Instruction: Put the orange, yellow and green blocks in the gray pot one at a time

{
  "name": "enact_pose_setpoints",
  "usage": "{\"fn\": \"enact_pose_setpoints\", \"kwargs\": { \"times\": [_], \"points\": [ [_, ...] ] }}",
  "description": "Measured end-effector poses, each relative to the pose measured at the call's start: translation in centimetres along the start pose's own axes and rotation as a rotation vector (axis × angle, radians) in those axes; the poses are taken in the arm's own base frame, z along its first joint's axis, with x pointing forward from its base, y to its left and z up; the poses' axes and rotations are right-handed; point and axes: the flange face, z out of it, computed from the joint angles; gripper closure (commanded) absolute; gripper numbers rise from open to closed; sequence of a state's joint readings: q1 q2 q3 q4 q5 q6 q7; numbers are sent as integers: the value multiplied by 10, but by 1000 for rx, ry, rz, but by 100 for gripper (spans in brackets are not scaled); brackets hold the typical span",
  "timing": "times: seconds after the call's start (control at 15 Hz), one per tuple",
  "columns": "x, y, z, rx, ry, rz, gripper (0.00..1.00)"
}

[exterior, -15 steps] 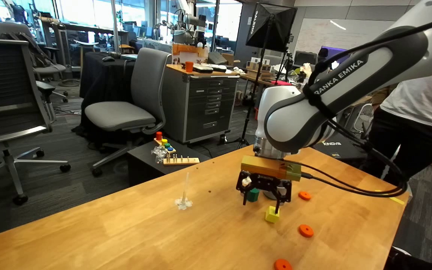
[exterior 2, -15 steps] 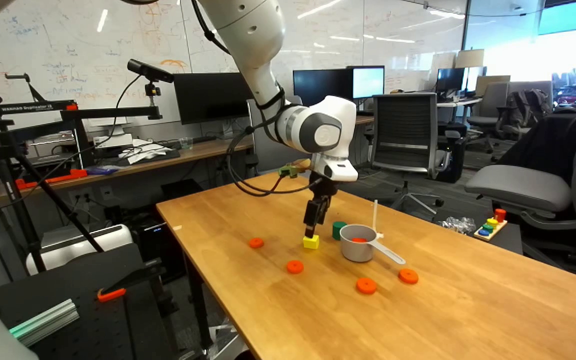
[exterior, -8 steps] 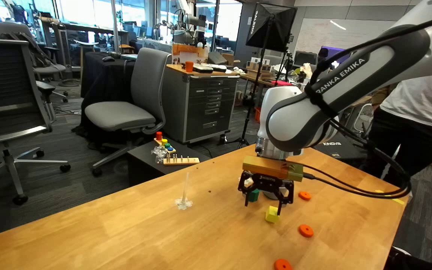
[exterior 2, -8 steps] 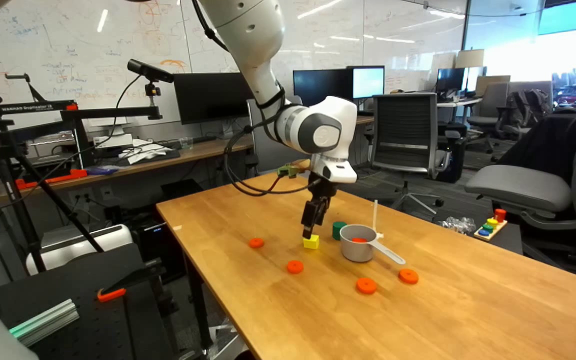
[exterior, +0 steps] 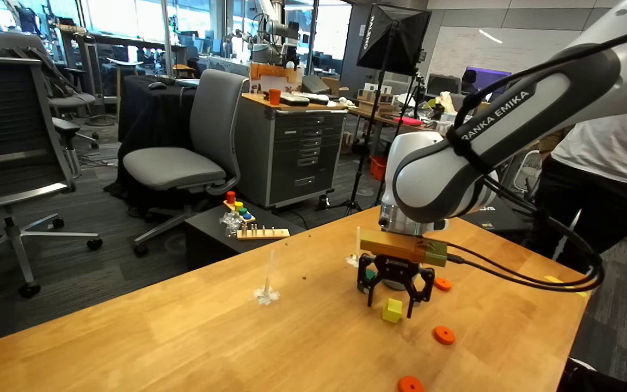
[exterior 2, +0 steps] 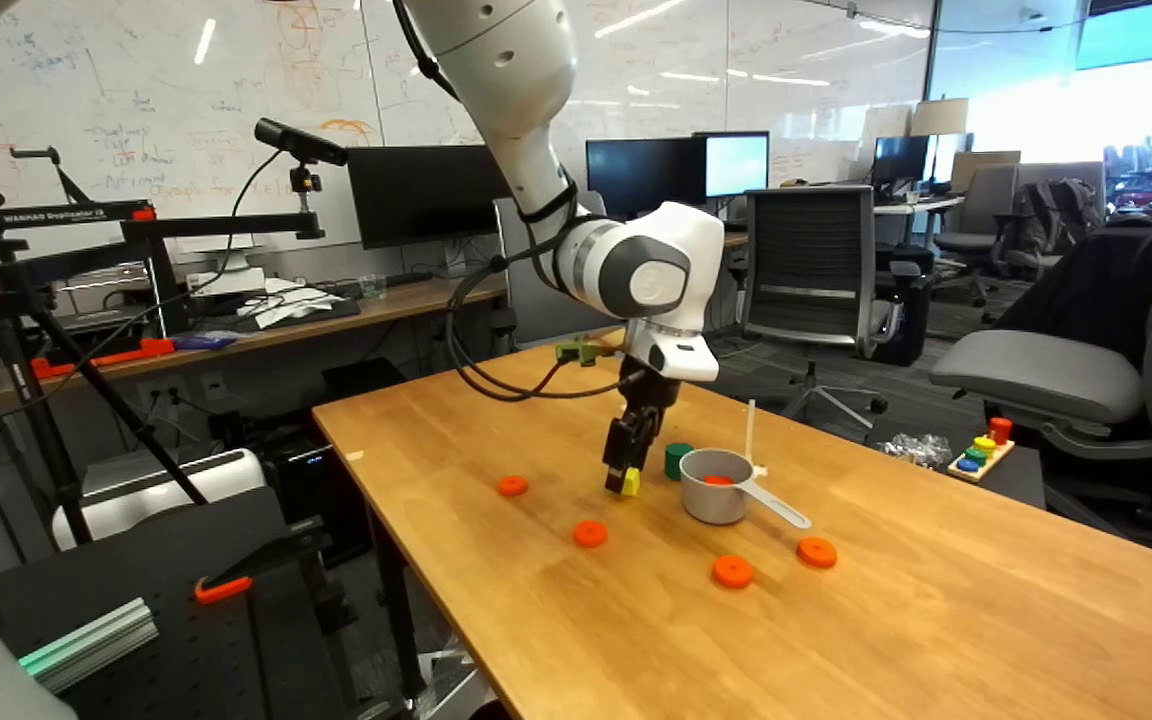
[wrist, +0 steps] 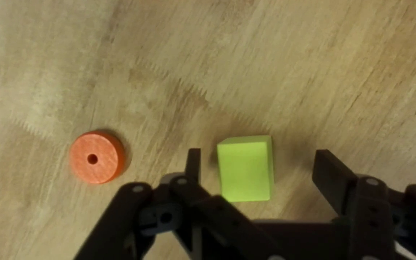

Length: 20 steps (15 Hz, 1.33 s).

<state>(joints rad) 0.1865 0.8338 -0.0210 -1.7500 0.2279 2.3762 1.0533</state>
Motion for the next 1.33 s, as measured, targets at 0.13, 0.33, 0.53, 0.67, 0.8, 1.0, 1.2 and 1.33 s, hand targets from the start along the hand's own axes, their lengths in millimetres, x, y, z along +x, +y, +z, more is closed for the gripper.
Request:
{"fn": "enact_pose_setpoints", "kwargs": {
  "times": [0.13,0.33,0.53,0.67,0.8,1.0,1.2,1.33],
  "points": [
    [2,1,0,-1,-1,3,65],
    [3,2,0,0,-1,6,89],
    [5,2,-1,4,1,8,85],
    [5,1,-5,10,4,8,85],
    [6,0,-15,24,11,7,85],
    [5,-5,-46,61,38,-6,85],
    [1,-10,-84,108,68,-21,85],
    [1,-9,-105,134,79,-21,86]
  ]
}}
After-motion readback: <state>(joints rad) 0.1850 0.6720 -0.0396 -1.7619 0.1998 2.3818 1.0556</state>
